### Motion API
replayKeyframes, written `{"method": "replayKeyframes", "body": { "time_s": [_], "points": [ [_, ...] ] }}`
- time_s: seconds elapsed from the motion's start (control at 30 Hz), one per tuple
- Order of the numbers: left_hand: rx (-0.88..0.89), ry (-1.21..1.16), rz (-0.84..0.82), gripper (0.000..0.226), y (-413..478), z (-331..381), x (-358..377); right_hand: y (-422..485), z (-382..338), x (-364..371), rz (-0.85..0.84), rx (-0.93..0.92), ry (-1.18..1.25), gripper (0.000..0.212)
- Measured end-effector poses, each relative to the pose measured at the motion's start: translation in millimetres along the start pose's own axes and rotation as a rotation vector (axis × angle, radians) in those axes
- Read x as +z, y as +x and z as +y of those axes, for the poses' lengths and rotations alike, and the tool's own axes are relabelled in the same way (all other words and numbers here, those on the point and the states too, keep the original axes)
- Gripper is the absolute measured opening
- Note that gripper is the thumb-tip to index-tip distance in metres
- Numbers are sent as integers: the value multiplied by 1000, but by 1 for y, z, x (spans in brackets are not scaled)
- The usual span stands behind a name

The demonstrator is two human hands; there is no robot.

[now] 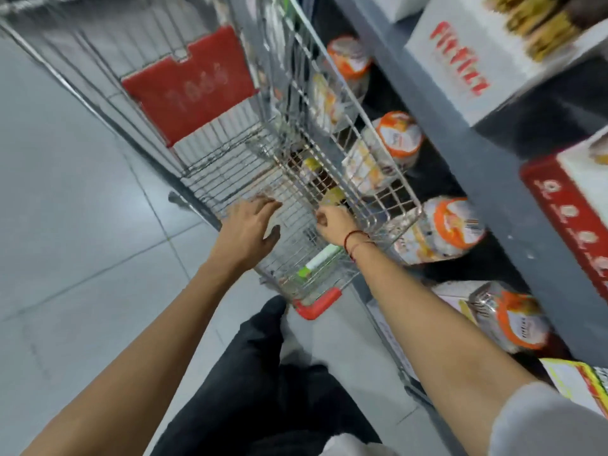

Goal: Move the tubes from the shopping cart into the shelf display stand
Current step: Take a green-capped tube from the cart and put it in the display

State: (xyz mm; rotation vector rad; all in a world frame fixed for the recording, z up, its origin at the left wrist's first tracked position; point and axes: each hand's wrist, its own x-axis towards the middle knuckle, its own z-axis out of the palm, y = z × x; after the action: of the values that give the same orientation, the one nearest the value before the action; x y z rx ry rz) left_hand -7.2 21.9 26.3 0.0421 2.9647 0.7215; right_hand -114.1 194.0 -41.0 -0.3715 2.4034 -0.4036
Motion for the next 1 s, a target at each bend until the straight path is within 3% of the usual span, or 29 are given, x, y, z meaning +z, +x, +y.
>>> {"method": "replayKeyframes", "body": {
  "time_s": [0.2,0.27,0.5,0.7,0.87,1.0],
  "points": [
    [-58,15,-67,41,-2,-2,24,41,28,55,-64,307,-106,24],
    [-86,29,-62,39,-1,-1,29,52,35,70,-57,389,-119,36],
    [-110,100,33,27,0,0,39,78,49,99,-23,550,-145,57],
    [-127,140,67,27,2,1,43,84,50,108,91,638,-160,45],
    [-143,172,63,29,4,3,45,86,45,116,239,699,41,35],
    [-145,185,66,30,4,3,46,83,39,119,234,753,178,41]
  ]
}}
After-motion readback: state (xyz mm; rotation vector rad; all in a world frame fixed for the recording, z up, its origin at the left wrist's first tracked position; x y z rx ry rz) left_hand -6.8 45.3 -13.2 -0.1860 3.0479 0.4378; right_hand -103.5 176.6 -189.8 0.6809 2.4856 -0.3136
